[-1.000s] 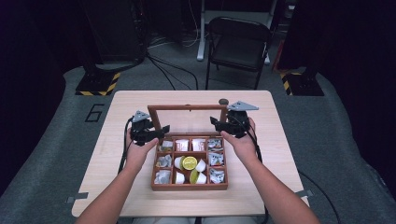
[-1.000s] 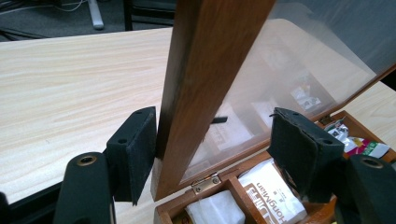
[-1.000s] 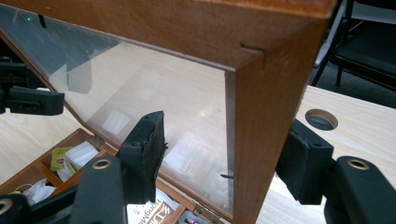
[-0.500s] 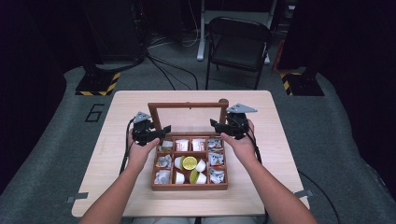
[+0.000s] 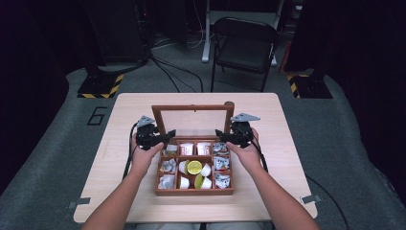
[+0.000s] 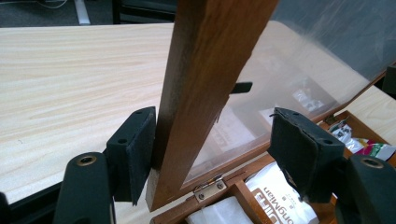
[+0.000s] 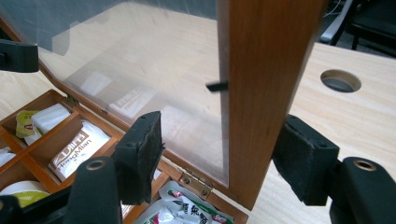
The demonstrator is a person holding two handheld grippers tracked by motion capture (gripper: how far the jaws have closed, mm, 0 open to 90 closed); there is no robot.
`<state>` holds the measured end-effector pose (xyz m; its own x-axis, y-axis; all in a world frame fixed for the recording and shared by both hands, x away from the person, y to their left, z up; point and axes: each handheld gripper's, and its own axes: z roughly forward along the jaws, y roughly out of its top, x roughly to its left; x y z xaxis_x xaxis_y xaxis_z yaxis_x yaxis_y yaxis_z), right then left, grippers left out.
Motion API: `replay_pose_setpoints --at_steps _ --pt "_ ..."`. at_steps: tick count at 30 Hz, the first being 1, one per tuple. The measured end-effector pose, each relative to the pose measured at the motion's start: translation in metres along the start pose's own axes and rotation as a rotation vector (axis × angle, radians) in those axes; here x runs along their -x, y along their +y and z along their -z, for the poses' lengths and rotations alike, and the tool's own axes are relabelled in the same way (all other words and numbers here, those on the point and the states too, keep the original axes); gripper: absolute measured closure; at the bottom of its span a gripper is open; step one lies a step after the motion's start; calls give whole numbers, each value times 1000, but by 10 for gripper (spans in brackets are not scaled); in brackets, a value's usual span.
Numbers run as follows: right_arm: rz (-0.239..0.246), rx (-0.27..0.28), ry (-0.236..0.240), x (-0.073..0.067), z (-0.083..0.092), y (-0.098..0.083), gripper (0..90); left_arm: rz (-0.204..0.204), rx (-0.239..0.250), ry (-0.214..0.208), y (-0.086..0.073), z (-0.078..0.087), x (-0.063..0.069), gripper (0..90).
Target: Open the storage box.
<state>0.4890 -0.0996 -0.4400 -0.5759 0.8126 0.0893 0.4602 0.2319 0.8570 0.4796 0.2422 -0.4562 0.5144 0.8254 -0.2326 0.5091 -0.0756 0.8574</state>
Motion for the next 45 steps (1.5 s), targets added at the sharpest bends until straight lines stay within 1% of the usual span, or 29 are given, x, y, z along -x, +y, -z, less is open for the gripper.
replay_pose_setpoints --at_steps 1,2,4,7,8,11,14,18,19,22,25,26,27,29,31,32,33,34,39,42,45 --pt "-13 -6 3 0 -1 -1 353 1 2 0 0 0 0 321" --pt "-7 -8 2 0 -2 -3 360 1 0 1 0 0 0 323" --pt "-12 -7 8 0 -3 -5 362 1 -3 1 -1 -1 -1 329" --pt "-14 1 8 0 -3 -6 378 -14 -18 5 -2 -2 -1 335" --pt "-21 3 6 0 -2 -6 391 -23 -19 8 -3 -3 -2 335" --pt "-23 4 5 1 -2 -7 422 -23 -20 9 -3 -3 -1 337" --pt "-26 5 6 3 -2 -7 430 -29 -20 7 -3 -3 -2 346" --pt "-20 9 14 4 -2 -7 434 -32 -21 -10 -3 -2 -6 368" --pt "-21 7 12 4 -2 -7 438 -29 -20 -10 -3 -2 -6 373" --pt "-26 4 15 4 -2 -7 443 -38 -19 -11 -4 -2 -6 380" --pt "-13 0 7 4 -2 -8 450 -47 -23 -13 -4 -1 -6 388" --pt "-16 -4 3 3 -2 -8 452 -49 -23 -11 -3 -1 -6 390" --pt "-8 -2 2 3 -2 -8 459 -49 -22 -11 -3 -1 -6 393" --pt "-12 -1 1 3 -2 -8 462 -51 -22 -3 -4 -2 -5 394" --pt "-5 0 -3 3 -2 -8 463 -56 -19 4 -4 -2 -5 395" --pt "-5 2 -5 3 -3 -8 463 -56 -19 5 -3 -2 -5 395" --pt "-11 1 -6 3 -3 -8 464 -46 -19 4 -4 -3 -5 396" --pt "1 5 -7 4 -3 -7 466 -45 -17 5 -3 -3 -5 396" --pt "-19 10 1 7 -5 -7 471 -42 -17 11 -3 -5 -5 403" --pt "-34 9 -7 7 -6 -6 472 -42 -15 13 -3 -6 -7 405" --pt "-39 3 -9 8 -8 -5 477 -26 -9 23 -2 -9 -7 407"
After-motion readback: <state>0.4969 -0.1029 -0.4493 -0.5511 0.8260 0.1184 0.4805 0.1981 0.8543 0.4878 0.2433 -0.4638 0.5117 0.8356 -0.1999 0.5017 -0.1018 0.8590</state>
